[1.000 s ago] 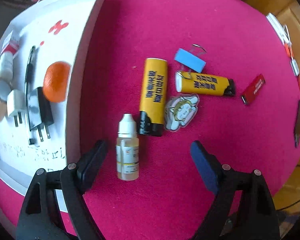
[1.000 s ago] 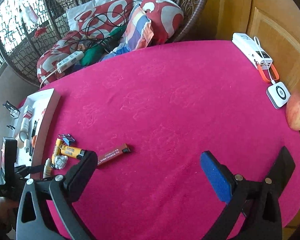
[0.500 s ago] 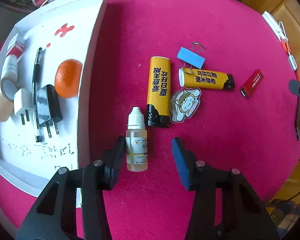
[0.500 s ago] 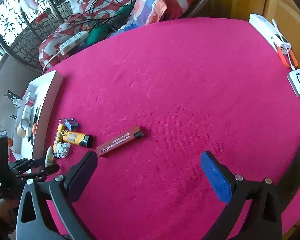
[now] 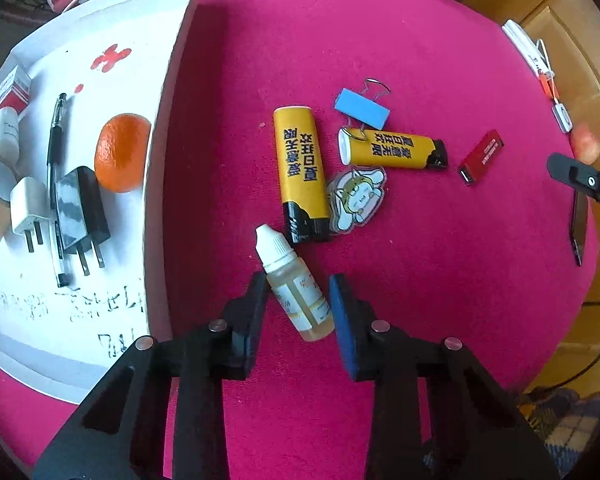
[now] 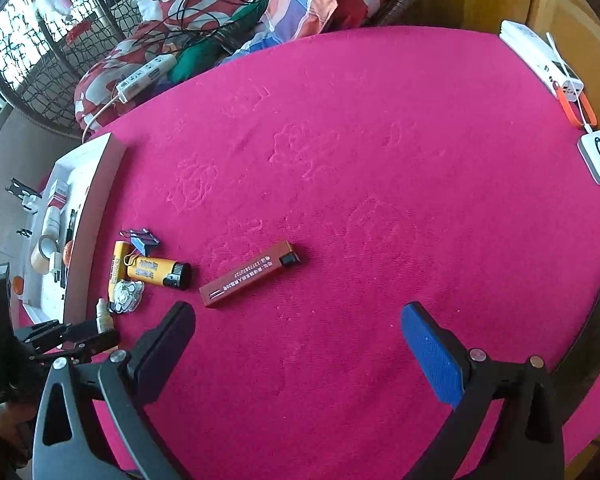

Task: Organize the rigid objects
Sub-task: 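Grasp the white-capped eye-drop bottle with the left tool while the right tool grasps the red USB stick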

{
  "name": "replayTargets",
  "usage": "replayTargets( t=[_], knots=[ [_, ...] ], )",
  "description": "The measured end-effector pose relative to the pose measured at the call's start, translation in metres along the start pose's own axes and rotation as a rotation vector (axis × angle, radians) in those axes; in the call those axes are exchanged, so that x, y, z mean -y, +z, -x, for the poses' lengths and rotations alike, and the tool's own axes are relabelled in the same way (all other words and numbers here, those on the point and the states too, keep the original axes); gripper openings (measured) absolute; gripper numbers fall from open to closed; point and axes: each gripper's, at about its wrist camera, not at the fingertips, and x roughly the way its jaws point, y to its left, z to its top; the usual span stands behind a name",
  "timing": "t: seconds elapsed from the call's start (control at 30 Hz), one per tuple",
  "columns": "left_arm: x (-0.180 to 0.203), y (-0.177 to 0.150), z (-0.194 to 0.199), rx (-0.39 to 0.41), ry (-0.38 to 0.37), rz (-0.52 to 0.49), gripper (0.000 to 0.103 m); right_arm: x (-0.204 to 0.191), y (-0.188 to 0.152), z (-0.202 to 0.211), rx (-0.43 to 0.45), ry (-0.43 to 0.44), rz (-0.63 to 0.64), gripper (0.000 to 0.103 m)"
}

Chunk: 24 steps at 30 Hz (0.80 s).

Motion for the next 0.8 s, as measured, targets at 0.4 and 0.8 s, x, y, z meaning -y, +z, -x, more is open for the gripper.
replayTargets(
  t=[0.4,0.8],
  knots=[
    [0.028,-0.009,-0.005,0.001,0.106,-0.026,0.031,-0.012,0.006,-0.02,-0.074,0.05,-0.089,0.103],
    [0.036,0.002,0.0,0.029,0.15,-0.124,0.029,-0.038,0.029,-0.061,-0.183,-0.031,-0.272,0.074]
  ],
)
